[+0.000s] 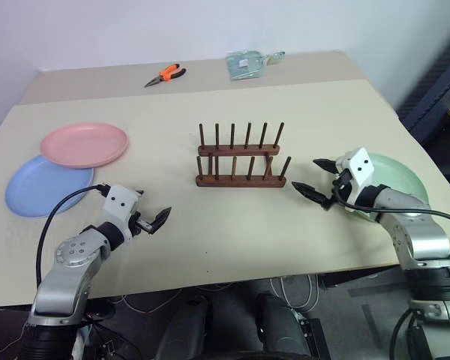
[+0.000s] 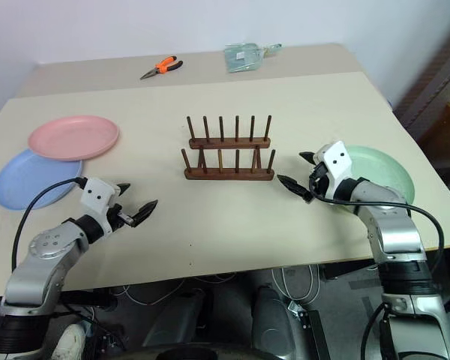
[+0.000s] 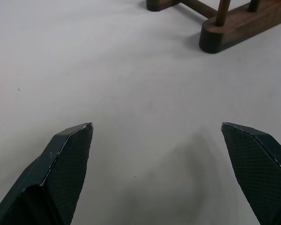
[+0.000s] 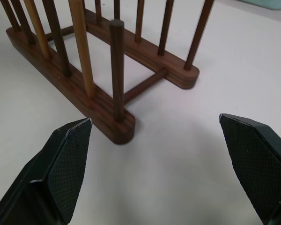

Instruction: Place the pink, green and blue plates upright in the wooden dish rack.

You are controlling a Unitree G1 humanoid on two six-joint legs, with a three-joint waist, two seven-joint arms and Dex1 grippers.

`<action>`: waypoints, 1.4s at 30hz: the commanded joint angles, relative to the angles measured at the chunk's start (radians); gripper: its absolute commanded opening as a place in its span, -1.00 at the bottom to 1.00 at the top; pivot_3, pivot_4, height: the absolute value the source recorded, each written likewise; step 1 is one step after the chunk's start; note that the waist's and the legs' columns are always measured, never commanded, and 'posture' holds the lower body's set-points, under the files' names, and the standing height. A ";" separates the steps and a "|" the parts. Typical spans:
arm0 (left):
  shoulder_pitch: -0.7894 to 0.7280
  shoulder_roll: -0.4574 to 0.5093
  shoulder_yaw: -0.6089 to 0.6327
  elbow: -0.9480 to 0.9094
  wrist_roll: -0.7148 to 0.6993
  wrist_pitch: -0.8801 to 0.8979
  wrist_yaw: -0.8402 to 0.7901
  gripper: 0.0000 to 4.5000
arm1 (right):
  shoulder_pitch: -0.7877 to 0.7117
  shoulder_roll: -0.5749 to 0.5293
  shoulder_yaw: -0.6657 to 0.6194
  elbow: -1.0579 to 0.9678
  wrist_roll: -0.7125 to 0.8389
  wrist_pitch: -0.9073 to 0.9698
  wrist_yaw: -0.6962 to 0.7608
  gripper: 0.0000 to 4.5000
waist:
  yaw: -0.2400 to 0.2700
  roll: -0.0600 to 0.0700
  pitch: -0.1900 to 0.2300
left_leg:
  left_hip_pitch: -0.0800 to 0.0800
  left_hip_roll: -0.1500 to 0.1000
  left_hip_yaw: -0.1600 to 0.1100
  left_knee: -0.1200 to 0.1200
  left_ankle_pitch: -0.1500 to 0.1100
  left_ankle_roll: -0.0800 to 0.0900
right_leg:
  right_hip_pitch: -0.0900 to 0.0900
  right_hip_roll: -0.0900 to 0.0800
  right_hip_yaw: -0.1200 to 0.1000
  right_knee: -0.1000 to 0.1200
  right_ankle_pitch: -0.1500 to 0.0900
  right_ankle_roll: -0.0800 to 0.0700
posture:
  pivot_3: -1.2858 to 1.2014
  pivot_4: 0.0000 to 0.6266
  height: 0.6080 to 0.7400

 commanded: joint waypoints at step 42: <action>-0.741 -0.158 -0.366 1.102 0.193 -0.528 -0.650 -0.65 | 0.306 -0.013 -0.144 -0.373 -0.045 0.080 -0.151 1.00 | 0.021 -0.001 -0.002 | 0.000 -0.003 -0.001 0.002 0.000 0.001 | 0.002 -0.001 -0.001 0.000 0.000 0.002 | 0.03 -0.52 0.88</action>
